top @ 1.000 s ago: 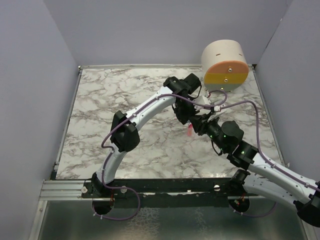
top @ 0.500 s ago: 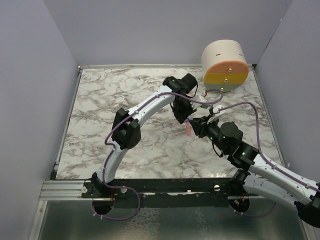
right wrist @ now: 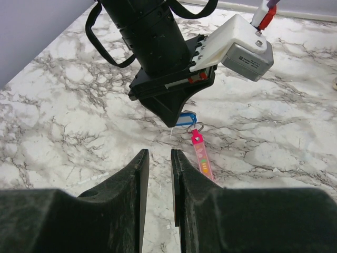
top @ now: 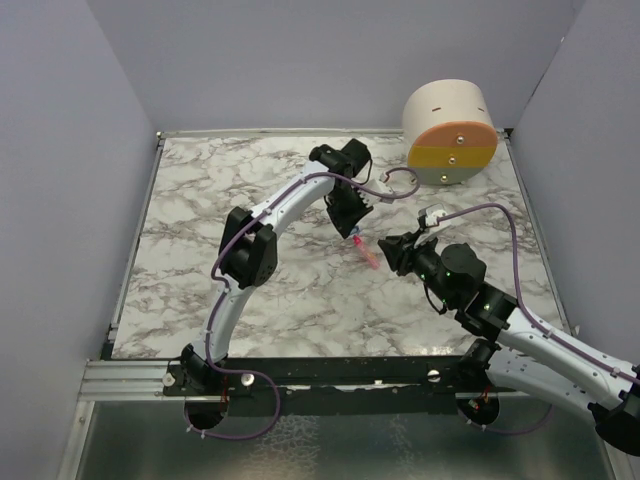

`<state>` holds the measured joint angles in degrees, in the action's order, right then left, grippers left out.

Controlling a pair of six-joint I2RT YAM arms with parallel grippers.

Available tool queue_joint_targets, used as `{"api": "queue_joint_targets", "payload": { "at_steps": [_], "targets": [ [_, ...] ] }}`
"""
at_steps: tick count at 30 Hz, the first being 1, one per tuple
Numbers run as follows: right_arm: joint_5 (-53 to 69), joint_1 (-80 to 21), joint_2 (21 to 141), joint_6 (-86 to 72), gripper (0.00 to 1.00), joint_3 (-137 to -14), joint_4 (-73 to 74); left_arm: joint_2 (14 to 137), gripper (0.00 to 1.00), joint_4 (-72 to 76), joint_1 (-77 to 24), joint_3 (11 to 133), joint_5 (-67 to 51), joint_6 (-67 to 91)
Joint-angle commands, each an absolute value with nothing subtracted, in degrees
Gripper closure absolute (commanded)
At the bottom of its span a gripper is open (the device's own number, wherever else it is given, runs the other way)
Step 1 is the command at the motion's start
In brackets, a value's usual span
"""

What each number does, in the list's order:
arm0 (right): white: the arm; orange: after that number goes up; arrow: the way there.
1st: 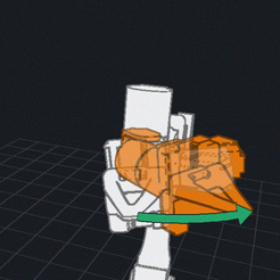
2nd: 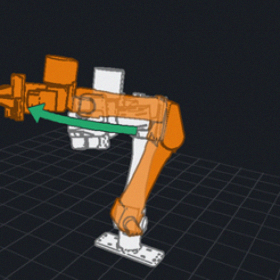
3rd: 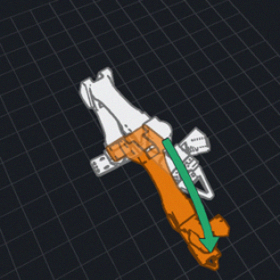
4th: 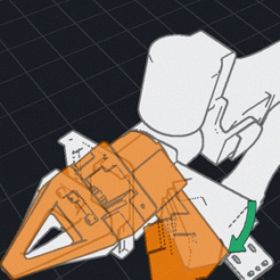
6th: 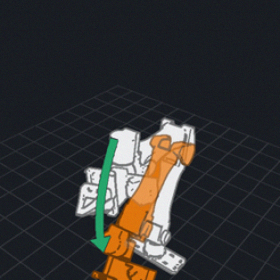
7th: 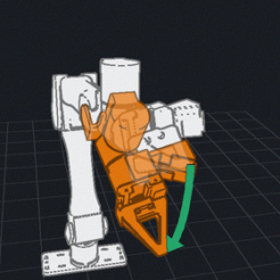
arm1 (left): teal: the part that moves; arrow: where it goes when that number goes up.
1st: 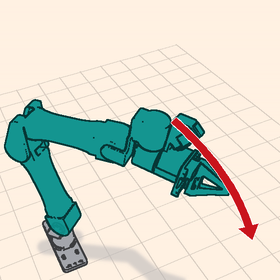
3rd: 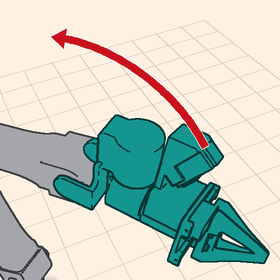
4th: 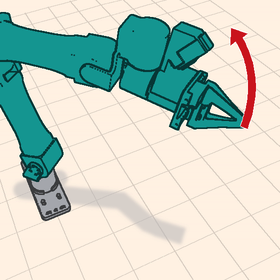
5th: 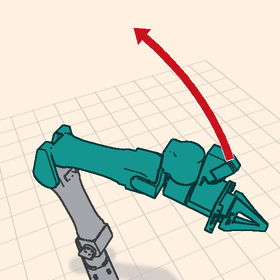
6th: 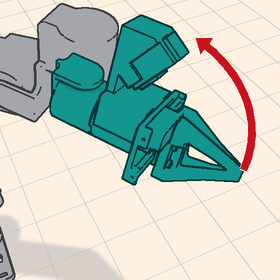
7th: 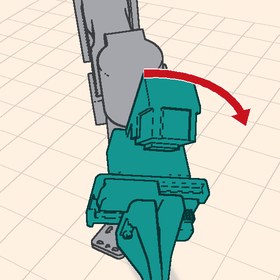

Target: Put the keys on the keyring

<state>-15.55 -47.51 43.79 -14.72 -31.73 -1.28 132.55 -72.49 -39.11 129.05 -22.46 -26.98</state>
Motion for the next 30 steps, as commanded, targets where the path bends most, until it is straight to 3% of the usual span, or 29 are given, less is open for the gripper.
{"api": "queue_joint_targets", "payload": {
  "at_steps": [1, 20, 24, 26, 28, 30],
  "targets": [
    [-14.15, -47.35, 44.01, -14.22, 0.76, -31.43, -1.30, 133.74, 1.00, -72.03, -36.94, 128.49, -22.60, -27.96],
    [-13.84, -47.37, 44.07, -14.30, 0.76, -30.97, -1.27, 135.70, 0.99, -70.34, -32.51, 126.16, -20.79, -27.50],
    [-13.71, -47.33, 44.04, -14.37, 0.76, -31.04, -1.19, 135.63, 0.82, -68.18, -30.76, 125.41, -17.03, -24.36],
    [-13.70, -47.37, 43.92, -14.40, 0.76, -31.02, -1.23, 134.67, 0.57, -65.86, -29.27, 124.41, -13.91, -20.87],
    [-13.64, -47.37, 43.88, -14.38, 0.76, -31.09, -1.15, 133.08, 0.39, -63.63, -28.21, 122.99, -10.44, -17.72],
    [-13.62, -47.37, 43.78, -14.35, 0.76, -30.96, -1.27, 130.89, 0.04, -60.72, -27.56, 121.07, -7.64, -15.47]
  ]
}}
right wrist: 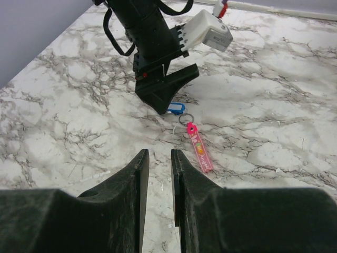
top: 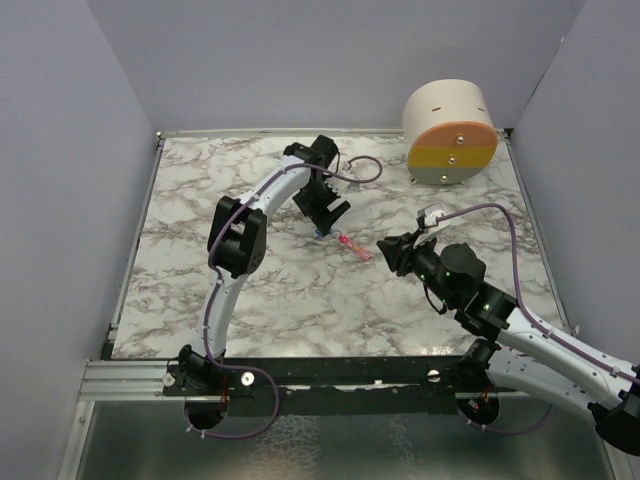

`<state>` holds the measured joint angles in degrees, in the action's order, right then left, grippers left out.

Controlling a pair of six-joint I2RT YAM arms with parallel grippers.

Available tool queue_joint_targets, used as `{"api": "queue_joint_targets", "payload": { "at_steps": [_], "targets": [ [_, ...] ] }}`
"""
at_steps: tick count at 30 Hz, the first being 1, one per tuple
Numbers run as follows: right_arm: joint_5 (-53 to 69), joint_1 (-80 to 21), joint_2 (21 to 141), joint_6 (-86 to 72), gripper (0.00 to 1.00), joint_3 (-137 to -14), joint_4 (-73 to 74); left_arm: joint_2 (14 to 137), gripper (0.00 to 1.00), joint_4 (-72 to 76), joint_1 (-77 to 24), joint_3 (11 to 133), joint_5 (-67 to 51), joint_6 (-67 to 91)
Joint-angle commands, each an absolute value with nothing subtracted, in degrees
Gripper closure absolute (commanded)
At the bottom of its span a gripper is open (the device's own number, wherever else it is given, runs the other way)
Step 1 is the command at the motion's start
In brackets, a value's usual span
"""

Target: Put the keys on the keyring

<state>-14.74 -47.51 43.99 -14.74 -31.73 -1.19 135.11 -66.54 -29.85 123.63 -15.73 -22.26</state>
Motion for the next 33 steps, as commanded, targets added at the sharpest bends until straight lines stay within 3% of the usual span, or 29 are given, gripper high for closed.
{"api": "queue_joint_targets", "payload": {
  "at_steps": [1, 13, 16, 21, 26, 29, 31, 33],
  "targets": [
    [-13.62, -47.37, 43.68, -14.37, 0.76, -30.94, -1.27, 129.50, 0.01, -59.10, -27.37, 119.80, -5.96, -14.26],
    [-15.34, -47.35, 43.45, -15.11, 0.76, -30.45, -0.86, 109.58, 0.01, -31.06, -27.16, 96.25, 13.33, 0.77],
    [-17.82, -47.38, 43.97, -16.80, 0.72, -30.66, -0.12, 106.38, 0.01, -25.73, -27.16, 90.56, 14.28, 4.98],
    [-23.84, -47.42, 46.45, -21.69, 0.52, -32.39, 3.45, 94.15, 0.01, -6.73, -27.16, 71.69, 8.87, 12.33],
    [-30.84, -47.42, 48.39, -28.79, 0.45, -33.70, 9.36, 78.11, 0.01, 12.29, -27.16, 52.40, 5.78, 19.87],
    [-36.08, -47.46, 46.84, -31.18, 0.36, -32.01, 9.79, 72.38, 0.01, 16.01, -27.25, 46.59, 5.85, 21.22],
    [-39.36, -47.41, 44.76, -33.28, 0.22, -31.11, 10.60, 69.46, 0.01, 16.32, -27.38, 43.75, 6.56, 20.81],
    [-41.92, -47.45, 41.98, -34.16, 0.15, -30.21, 11.33, 66.45, 0.01, 15.42, -27.33, 41.12, 9.28, 20.84]
  ]
}}
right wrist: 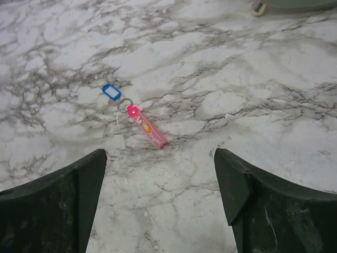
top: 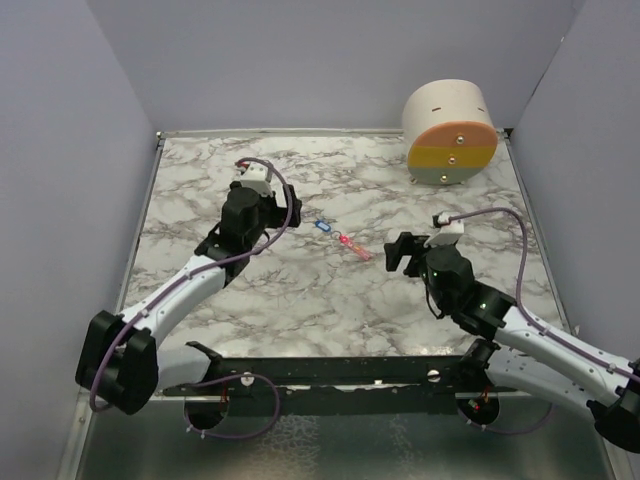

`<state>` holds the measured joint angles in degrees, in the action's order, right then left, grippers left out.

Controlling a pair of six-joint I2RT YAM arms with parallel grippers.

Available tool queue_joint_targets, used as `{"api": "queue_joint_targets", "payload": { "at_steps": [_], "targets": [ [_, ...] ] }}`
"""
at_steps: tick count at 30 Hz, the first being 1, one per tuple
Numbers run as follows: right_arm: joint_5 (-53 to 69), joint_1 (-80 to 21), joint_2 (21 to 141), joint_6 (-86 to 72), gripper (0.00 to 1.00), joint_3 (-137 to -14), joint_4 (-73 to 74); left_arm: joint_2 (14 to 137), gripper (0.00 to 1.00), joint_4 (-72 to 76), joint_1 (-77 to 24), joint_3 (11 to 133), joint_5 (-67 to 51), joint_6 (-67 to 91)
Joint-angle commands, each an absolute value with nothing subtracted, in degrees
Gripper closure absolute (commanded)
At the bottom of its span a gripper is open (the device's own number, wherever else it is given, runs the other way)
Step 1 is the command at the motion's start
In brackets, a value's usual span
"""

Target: Put the keys on the keyring

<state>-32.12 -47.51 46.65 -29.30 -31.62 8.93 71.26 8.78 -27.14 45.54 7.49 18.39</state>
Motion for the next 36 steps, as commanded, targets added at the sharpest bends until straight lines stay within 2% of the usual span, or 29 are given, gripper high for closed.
{"api": "queue_joint_targets", "payload": {
  "at_steps": [1, 7, 17, 22, 36],
  "targets": [
    [-43.30, -47.42, 40.46, -34.10, 0.14, -29.85, 11.53, 64.50, 0.01, 15.23, -27.33, 39.46, 10.72, 21.03],
    [-46.02, -47.46, 33.42, -31.47, 0.10, -29.64, 13.38, 49.65, 0.01, 16.46, -27.34, 29.33, 15.93, 22.71],
    [-46.22, -47.46, 32.44, -31.26, 0.07, -29.44, 15.02, 33.89, 0.01, 9.59, -27.38, 25.98, 22.56, 19.47],
    [-45.48, -47.46, 34.25, -30.50, 0.07, -29.69, 14.58, 31.53, 0.01, 9.40, -27.34, 25.18, 23.57, 18.72],
    [-44.50, -47.46, 33.27, -29.76, 0.07, -29.26, 13.93, 34.70, 0.01, 11.48, -27.34, 25.37, 21.65, 19.85]
  ]
}}
